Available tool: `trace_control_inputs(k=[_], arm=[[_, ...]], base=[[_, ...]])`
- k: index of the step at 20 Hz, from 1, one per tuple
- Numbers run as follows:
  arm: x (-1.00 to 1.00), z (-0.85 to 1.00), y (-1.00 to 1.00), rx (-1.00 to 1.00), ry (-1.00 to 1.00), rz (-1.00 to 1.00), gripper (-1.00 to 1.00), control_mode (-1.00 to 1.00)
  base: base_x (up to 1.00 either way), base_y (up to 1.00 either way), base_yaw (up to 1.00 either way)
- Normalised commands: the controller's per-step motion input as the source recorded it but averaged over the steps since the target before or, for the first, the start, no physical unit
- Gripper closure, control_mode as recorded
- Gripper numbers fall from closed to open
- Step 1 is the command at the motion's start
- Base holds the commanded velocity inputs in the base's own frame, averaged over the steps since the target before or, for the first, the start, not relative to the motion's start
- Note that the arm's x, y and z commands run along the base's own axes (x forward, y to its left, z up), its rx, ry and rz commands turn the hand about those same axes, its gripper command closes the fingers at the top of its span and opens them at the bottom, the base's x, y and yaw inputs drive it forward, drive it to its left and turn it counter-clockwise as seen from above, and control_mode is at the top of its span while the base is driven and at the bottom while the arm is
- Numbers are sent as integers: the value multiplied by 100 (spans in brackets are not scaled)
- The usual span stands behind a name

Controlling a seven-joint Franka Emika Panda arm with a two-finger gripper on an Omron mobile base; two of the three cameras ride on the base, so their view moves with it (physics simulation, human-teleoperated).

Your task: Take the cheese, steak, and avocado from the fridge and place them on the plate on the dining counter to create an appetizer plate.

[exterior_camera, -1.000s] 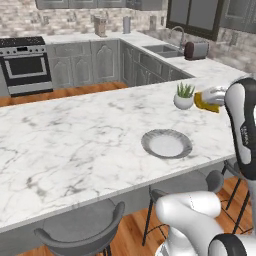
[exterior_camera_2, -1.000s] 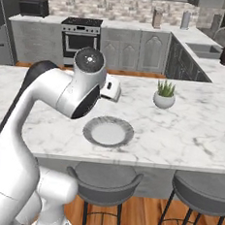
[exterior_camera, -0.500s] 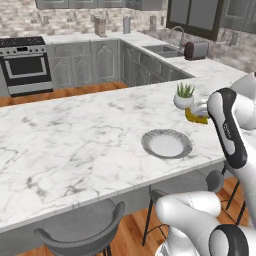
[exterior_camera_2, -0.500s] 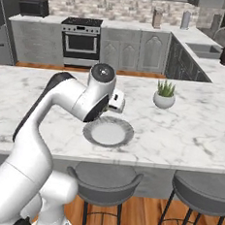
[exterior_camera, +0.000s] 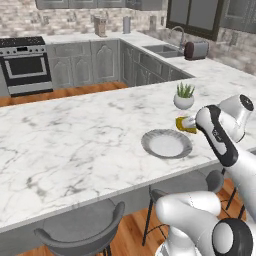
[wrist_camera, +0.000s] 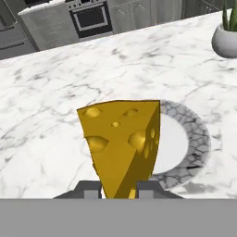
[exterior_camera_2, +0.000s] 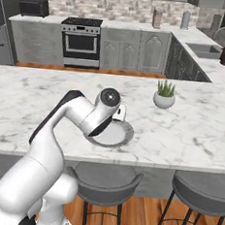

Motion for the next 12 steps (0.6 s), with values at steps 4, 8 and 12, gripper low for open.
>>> trace_control_inputs(k=[4, 8, 12], arm=[[45, -2, -26, 5, 17, 24, 100, -100], [42, 0, -33, 4, 30, 21, 100, -100], [35, -10, -19, 0, 23, 20, 100, -100]], base=[[0, 0, 0], [0, 0, 0], [0, 0, 0]])
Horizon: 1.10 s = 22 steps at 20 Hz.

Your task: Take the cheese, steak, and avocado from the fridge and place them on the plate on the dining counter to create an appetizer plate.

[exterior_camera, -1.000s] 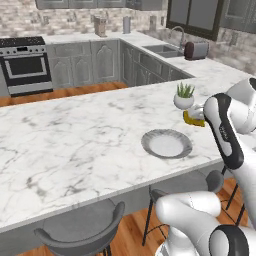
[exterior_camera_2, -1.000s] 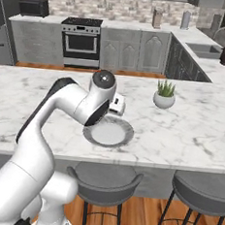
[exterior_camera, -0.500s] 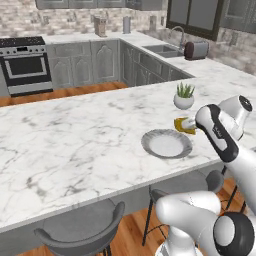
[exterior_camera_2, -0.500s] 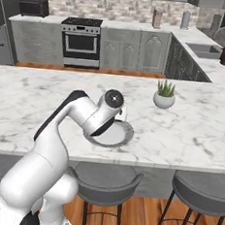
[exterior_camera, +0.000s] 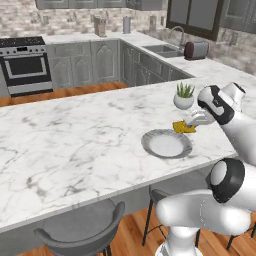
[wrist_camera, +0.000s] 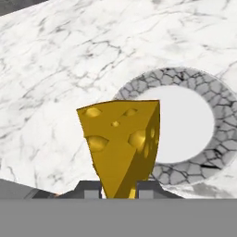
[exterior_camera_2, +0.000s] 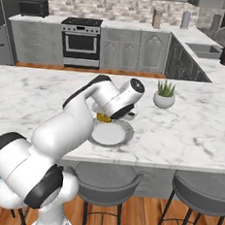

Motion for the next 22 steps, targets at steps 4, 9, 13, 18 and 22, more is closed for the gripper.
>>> trace_control_inputs(k=[4, 9, 13, 18, 22], arm=[[26, -41, 0, -2, -2, 16, 100, -100], [36, -49, 0, -3, -10, 11, 100, -100], [40, -47, 0, -2, -8, 9, 100, -100], [32, -31, 0, -2, -1, 4, 100, -100], [20, -28, 0, -2, 0, 3, 100, -100]], base=[[0, 0, 0], [0, 0, 0], [0, 0, 0], [0, 0, 0], [0, 0, 0]])
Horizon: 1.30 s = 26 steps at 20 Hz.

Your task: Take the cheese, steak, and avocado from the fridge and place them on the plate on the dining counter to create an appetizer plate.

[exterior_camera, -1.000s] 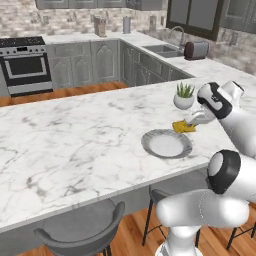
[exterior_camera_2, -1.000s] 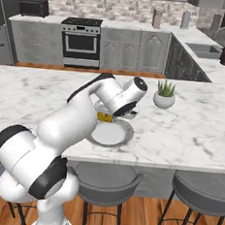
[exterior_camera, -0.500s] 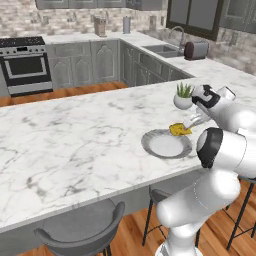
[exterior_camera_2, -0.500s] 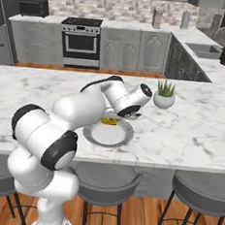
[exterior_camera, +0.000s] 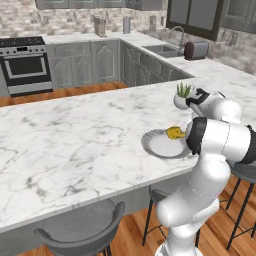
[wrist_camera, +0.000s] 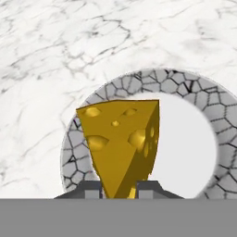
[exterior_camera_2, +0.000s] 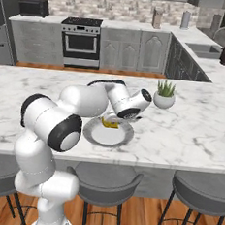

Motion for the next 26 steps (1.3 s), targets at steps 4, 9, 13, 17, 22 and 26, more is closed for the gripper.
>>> trace_control_inputs(k=[4, 9, 13, 17, 22, 26], arm=[[24, -24, 0, 0, 0, 2, 100, -100], [28, -29, 0, -2, -3, 3, 100, -100], [32, -34, 0, -4, -9, 1, 100, -100], [19, -32, 0, -5, -11, 1, 100, -100], [18, -33, 0, -6, -15, 2, 100, -100], [5, -14, 0, -6, -11, 1, -100, -100]], base=[[0, 0, 0], [0, 0, 0], [0, 0, 0], [0, 0, 0], [0, 0, 0], [0, 0, 0]])
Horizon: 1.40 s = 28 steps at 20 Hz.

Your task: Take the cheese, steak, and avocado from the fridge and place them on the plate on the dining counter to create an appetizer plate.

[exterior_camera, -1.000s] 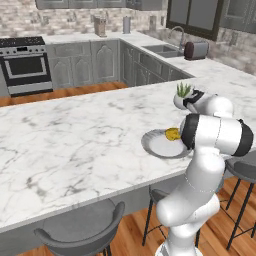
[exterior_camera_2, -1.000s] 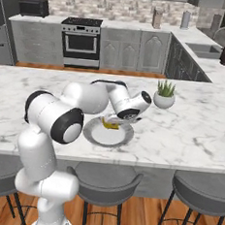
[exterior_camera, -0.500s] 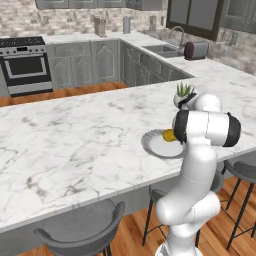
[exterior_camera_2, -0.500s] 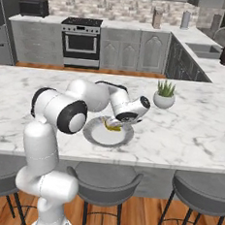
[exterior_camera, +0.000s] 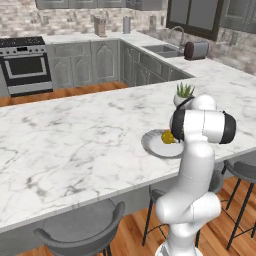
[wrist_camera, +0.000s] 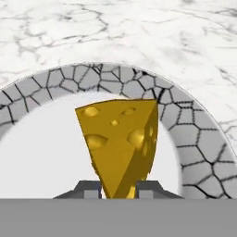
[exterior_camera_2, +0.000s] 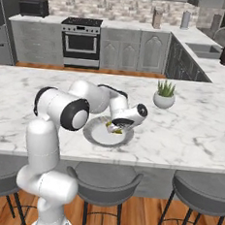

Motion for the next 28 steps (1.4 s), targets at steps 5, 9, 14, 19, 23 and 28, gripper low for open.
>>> trace_control_inputs(k=[5, 9, 14, 19, 23, 28], arm=[[-28, 29, 0, -6, -12, 0, -100, -100], [-42, 66, 0, -5, -9, 0, -100, -100], [-61, 90, 0, -5, -8, 0, -100, -100], [-100, 100, 4, -7, -7, 0, -100, -100], [-100, 91, 20, -1, 0, -15, -100, -100], [-100, 86, 24, 3, 9, -43, -100, -100]], base=[[0, 0, 0], [0, 0, 0], [0, 0, 0], [0, 0, 0], [0, 0, 0], [0, 0, 0]])
